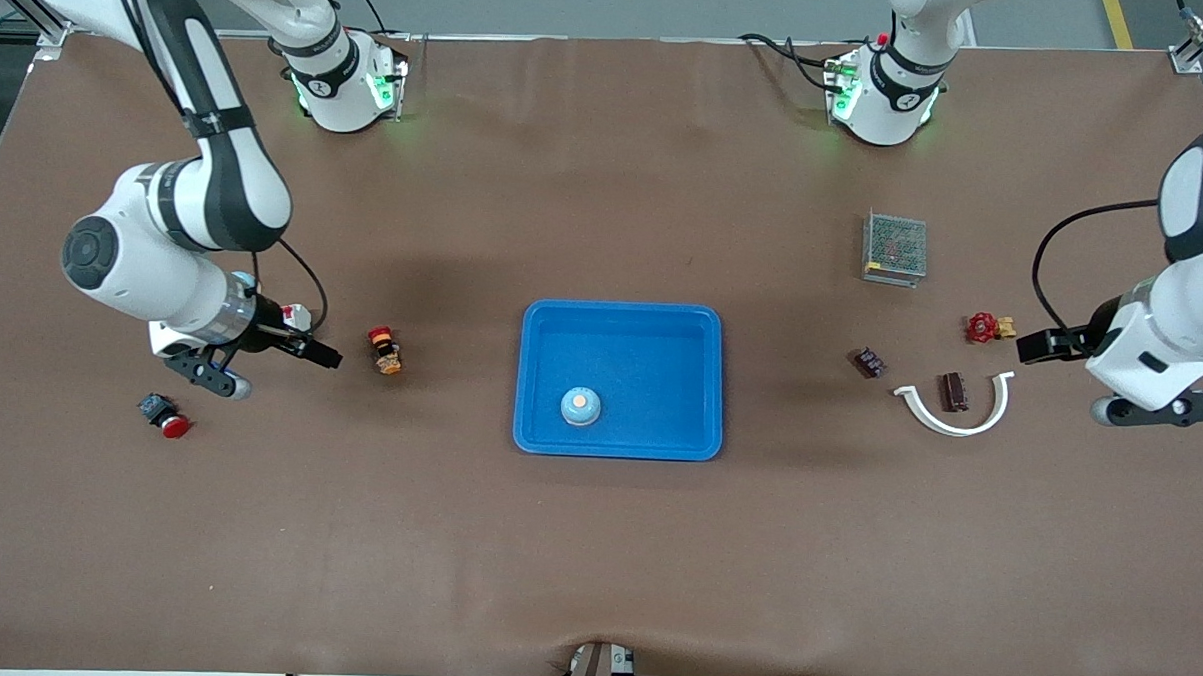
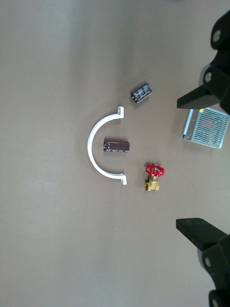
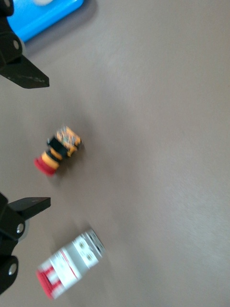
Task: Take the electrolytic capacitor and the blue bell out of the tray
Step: 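Raise the left arm to rest while the right gripper returns to the tray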
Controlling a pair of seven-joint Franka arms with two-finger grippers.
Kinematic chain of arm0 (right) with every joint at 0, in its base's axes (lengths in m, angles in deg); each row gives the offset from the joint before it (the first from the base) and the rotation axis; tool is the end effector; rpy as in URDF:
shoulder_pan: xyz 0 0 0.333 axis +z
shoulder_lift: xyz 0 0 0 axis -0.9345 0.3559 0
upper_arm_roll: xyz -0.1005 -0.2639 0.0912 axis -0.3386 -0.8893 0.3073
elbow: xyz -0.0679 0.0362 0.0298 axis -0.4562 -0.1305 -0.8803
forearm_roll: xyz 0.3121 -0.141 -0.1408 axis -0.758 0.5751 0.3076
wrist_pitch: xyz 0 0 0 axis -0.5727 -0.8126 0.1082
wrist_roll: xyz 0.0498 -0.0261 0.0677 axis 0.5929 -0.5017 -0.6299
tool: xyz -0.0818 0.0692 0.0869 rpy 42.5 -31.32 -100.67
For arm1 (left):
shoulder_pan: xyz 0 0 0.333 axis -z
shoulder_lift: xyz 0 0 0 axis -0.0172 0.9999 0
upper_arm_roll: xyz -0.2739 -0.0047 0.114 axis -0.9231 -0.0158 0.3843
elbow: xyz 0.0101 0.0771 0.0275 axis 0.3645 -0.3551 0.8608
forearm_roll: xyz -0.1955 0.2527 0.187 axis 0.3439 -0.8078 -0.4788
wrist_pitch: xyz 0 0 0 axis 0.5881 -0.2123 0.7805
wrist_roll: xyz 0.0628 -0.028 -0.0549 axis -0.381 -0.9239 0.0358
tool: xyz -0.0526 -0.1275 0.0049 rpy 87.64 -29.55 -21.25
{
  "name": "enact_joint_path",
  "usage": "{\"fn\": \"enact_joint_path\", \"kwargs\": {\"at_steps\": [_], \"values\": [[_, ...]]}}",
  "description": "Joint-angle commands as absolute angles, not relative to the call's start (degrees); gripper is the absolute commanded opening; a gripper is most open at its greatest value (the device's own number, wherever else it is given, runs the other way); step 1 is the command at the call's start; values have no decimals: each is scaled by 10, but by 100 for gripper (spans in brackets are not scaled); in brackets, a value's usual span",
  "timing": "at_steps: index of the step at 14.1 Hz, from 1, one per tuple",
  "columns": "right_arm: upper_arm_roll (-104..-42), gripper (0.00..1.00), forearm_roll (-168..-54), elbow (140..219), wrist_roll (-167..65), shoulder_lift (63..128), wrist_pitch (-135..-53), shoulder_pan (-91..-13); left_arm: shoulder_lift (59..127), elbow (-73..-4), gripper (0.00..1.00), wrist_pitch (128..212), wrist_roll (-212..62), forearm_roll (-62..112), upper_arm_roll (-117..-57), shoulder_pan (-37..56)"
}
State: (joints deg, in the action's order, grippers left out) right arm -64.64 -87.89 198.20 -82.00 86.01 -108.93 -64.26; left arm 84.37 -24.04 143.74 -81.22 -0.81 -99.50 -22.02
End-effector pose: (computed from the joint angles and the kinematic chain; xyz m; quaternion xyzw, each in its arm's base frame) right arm 0.5563 0.0888 0.2864 -0.9675 0.2333 0.0376 0.0895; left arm 0.5939 -0.0075 0.4691 -0.9938 -0.0374 0.0634 0.0829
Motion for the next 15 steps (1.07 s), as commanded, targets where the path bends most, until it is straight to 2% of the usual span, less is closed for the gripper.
{"fn": "enact_joint_path", "kwargs": {"at_steps": [1, 4, 7, 8, 11, 13, 15], "values": [[-653, 100, -844, 1960, -921, 864, -1089, -613, 831, -192, 100, 1381, -805, 12, -1008, -224], [-652, 100, -777, 1928, -1059, 895, -1093, -574, 796, -192, 100, 1376, -804, 41, -1009, -224], [-653, 100, -771, 1912, -1133, 924, -1127, -519, 773, -192, 100, 1383, -804, 75, -1005, -211], [-652, 100, -775, 1887, -1169, 941, -1125, -511, 759, -196, 100, 1393, -804, 72, -987, -179], [-651, 100, -775, 1824, -1301, 1003, -1127, -459, 724, -211, 100, 1395, -792, 101, -851, -63], [-652, 100, -773, 1775, -1381, 1050, -1128, -438, 702, -234, 100, 1395, -783, 121, -825, -45], [-653, 100, -770, 1718, -1457, 1099, -1127, -414, 685, -253, 100, 1395, -783, 122, -774, 3]]}}
